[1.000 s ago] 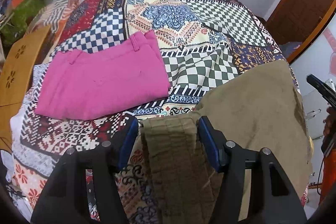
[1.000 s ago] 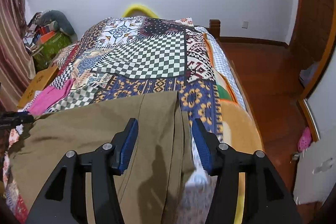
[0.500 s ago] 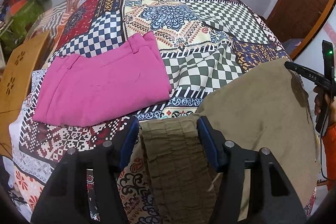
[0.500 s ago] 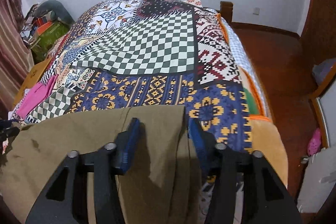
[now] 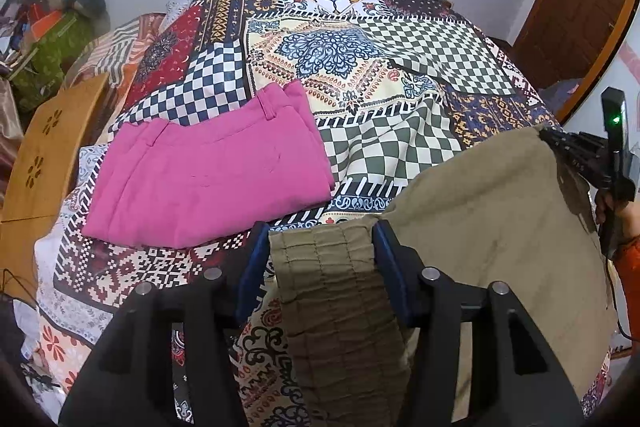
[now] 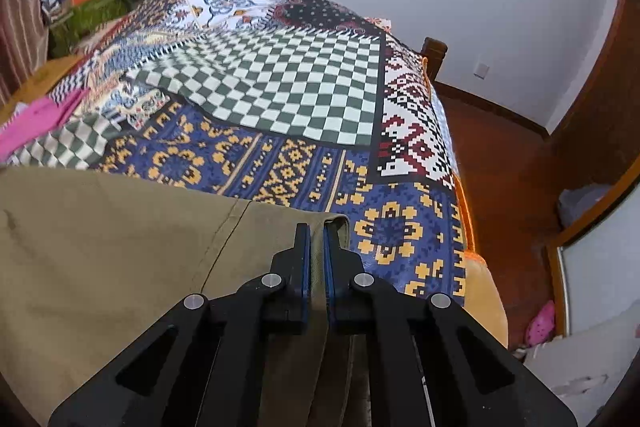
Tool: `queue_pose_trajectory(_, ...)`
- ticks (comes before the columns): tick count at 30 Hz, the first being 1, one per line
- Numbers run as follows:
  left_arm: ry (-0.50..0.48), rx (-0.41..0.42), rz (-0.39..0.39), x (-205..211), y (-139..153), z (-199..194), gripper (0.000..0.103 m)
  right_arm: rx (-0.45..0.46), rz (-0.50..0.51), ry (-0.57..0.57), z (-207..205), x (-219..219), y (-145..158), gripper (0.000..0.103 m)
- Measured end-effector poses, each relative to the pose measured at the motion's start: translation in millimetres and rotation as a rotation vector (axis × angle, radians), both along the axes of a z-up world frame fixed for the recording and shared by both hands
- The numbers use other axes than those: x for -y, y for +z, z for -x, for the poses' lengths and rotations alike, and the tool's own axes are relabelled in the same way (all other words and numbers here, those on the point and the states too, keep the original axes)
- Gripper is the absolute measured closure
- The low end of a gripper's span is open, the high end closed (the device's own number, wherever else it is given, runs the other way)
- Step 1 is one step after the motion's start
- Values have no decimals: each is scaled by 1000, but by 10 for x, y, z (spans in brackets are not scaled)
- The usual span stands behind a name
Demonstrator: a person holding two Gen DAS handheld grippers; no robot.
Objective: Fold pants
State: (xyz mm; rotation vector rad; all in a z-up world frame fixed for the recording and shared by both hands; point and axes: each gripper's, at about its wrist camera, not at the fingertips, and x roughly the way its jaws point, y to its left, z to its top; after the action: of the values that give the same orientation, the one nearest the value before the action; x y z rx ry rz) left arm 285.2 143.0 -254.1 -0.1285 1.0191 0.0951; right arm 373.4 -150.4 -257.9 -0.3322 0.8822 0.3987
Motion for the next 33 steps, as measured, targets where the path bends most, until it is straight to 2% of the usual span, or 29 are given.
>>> queue_pose_trajectory(4,-6,-30,-21,-3,-113,-50,49,-17,13,-2,-33,-11,-75,98)
queue_pose_trajectory(7,-6,-48,-9,-25,-143,-84,49,-32,19,-5,-46,-27,-61,98)
queue_pose_trajectory(10,4,-41,-7,-45,-44,-48,44,-47,7,-12,-61,-4,23,97)
queue_pose_trajectory(11,7,-33,-9,-50,9,-27,44,-56,-8,-21,-64,15,90,93)
queue_pose_trajectory(14,28,6,-55,-77,240,64,43,-45,-34,-19,-3,33,274,90)
queue_pose_trajectory(16,27,34,-35,-88,377,117,42,-31,-53,-2,64,10,383,83)
queue_pose_trajectory(18,21,57,-2,-69,490,146,42,-12,-86,23,177,-43,510,60)
queue_pose_trajectory(21,-17,61,37,40,546,146,42,-7,-137,78,320,-201,622,59)
queue_pose_trajectory(26,-85,5,53,300,383,34,42,-90,-201,188,528,-615,542,59)
queue_pose_trajectory(33,-118,-97,41,417,-72,23,42,-203,-138,300,792,-1015,136,59)
